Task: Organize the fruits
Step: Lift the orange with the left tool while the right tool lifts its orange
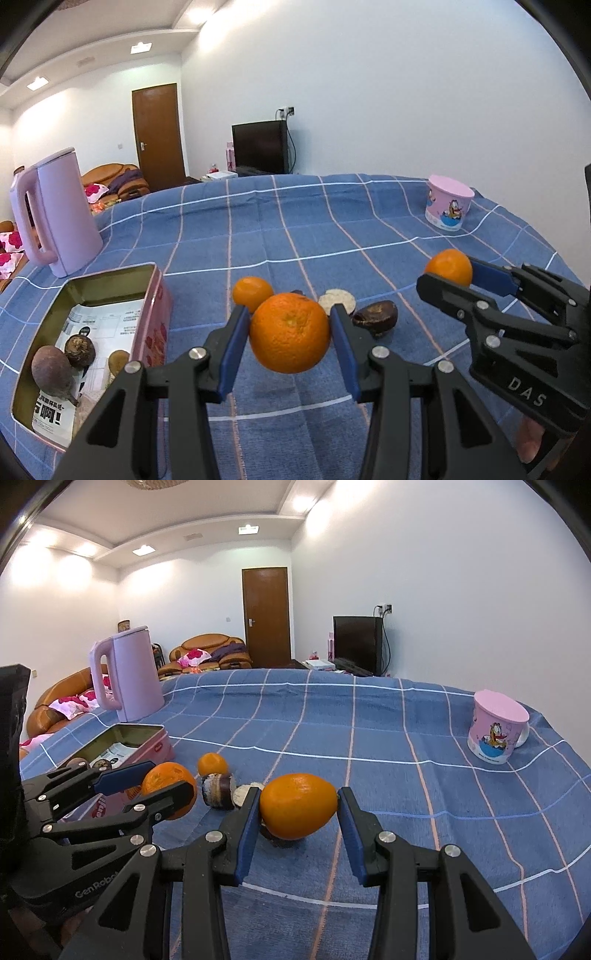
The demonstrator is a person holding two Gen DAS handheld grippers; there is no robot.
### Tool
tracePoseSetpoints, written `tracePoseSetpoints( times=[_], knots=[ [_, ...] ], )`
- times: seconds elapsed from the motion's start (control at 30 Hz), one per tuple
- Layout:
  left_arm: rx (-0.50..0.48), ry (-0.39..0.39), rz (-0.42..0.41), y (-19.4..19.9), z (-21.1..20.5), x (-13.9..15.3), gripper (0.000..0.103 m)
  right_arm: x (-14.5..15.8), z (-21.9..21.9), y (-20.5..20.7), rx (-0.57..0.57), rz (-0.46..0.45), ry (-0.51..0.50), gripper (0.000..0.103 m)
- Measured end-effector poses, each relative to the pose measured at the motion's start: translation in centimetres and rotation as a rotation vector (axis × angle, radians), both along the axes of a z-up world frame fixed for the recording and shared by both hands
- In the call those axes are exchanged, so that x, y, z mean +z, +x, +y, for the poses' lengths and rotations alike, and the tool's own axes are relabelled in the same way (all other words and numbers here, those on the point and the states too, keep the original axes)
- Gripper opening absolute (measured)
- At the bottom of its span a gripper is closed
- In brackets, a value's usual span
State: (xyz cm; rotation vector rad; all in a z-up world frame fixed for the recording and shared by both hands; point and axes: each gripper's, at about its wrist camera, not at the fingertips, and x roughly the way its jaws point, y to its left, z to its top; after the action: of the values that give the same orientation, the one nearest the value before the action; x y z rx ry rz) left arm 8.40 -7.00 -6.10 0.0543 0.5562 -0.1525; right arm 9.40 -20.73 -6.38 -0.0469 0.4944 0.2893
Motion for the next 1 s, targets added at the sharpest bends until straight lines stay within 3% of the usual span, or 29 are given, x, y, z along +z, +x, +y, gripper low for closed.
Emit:
tracePoseSetpoints(
  times=[1.0],
  knots=[
    [0.035, 0.022, -0.107, -1.7, 0.0, 0.9, 0.047, 0.8, -0.2, -1.8, 0.015, -0.108, 0.012, 0.044]
  ],
)
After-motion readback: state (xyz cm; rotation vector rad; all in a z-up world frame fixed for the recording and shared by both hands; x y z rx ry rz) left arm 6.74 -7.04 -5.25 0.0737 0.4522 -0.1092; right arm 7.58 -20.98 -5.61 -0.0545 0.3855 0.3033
